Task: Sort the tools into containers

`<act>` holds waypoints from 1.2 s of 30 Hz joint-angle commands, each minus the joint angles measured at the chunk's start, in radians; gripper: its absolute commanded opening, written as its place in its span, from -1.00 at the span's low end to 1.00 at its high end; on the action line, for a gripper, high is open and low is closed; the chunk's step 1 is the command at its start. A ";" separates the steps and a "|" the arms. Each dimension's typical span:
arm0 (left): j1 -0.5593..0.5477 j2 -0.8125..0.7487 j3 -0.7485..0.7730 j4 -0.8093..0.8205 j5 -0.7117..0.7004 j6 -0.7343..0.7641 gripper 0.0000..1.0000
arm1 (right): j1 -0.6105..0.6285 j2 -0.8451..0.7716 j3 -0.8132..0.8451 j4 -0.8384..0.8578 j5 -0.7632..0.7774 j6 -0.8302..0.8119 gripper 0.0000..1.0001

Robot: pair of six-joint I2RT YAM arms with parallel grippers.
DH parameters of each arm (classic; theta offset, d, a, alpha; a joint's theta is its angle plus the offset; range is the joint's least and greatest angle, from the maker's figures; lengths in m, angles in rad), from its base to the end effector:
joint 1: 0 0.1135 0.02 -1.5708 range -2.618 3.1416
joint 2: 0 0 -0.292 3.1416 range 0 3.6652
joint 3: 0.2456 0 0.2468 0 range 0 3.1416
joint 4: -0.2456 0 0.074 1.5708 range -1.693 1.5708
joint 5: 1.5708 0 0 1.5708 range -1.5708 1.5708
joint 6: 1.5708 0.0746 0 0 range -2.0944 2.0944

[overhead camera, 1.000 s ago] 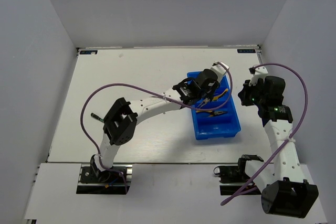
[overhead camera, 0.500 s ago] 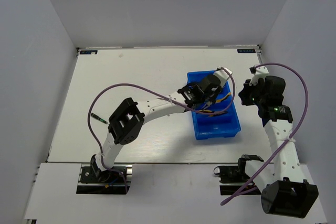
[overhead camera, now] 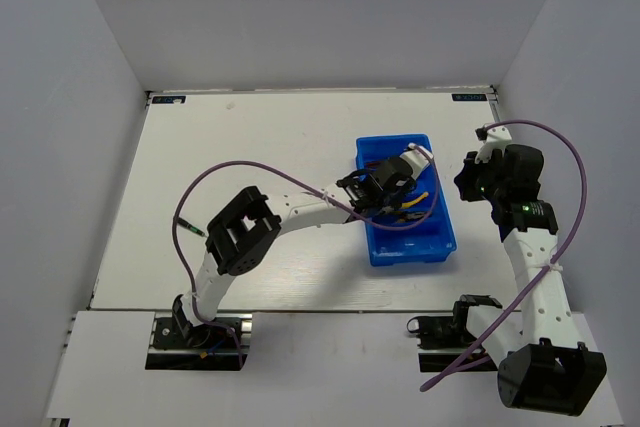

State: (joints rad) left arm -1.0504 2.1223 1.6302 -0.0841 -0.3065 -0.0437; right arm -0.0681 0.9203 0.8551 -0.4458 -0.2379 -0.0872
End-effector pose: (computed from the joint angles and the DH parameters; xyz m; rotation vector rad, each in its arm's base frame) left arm 0.2851 -0.4521 0.2229 0.8694 1.9484 -0.3198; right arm 0.2145 0.0030 0.3185 -0.1642 2.0630 0.1522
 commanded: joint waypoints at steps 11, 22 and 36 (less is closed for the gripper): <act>-0.002 -0.208 -0.015 -0.006 -0.038 -0.047 0.22 | -0.012 -0.026 0.018 0.009 -0.055 -0.019 -0.50; 0.291 -0.662 -0.470 -0.674 -0.287 -0.814 -0.35 | -0.009 0.020 0.007 -0.034 -0.253 -0.059 -0.85; 0.960 -0.800 -0.771 -0.623 -0.020 -0.706 0.53 | -0.009 0.017 0.004 -0.047 -0.245 -0.051 -0.48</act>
State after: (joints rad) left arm -0.1402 1.3380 0.8703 -0.7105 -0.3748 -0.7818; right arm -0.0727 0.9565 0.8551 -0.4808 -0.4683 -0.1371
